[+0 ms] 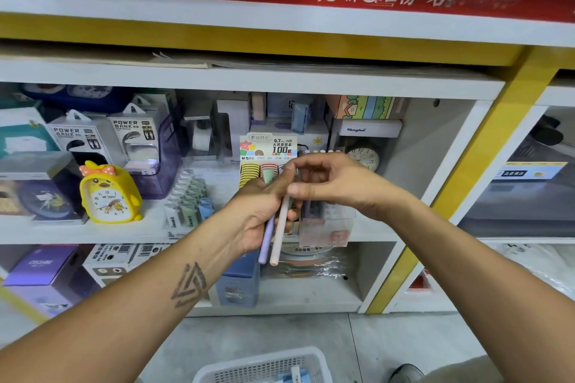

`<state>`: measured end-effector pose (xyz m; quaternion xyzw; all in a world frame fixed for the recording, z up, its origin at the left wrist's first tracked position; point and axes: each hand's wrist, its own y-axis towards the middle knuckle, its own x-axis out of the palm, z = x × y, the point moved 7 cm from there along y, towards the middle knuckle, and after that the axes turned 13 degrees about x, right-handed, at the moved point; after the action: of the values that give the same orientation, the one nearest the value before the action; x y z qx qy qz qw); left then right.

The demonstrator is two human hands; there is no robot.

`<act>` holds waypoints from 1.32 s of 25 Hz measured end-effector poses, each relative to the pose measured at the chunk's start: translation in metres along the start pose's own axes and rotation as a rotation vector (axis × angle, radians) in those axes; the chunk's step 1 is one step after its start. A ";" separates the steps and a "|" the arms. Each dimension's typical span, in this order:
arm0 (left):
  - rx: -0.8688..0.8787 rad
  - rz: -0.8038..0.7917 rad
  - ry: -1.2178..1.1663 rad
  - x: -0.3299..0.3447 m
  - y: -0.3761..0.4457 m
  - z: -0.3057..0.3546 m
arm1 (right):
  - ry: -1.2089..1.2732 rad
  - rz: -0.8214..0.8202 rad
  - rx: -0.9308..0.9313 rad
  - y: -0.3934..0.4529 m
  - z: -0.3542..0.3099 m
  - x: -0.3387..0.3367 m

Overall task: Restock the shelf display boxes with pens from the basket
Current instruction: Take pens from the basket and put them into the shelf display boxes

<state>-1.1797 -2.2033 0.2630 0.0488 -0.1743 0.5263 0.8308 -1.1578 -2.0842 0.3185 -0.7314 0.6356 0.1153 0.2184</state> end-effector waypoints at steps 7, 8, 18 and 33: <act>-0.010 0.031 -0.065 0.003 0.001 -0.003 | -0.047 0.130 -0.010 0.002 0.002 -0.004; -0.007 0.039 -0.060 0.002 0.002 -0.001 | 0.019 0.137 0.000 0.002 0.004 -0.005; -0.144 -0.095 0.009 0.007 -0.004 -0.009 | 0.048 0.711 -0.006 -0.018 0.013 -0.095; -0.089 -0.001 0.045 0.002 -0.003 -0.002 | -0.356 0.522 -0.035 -0.004 0.020 -0.063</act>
<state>-1.1763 -2.2023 0.2624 0.0002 -0.1787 0.5187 0.8360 -1.1620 -2.0187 0.3294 -0.5154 0.7516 0.3049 0.2766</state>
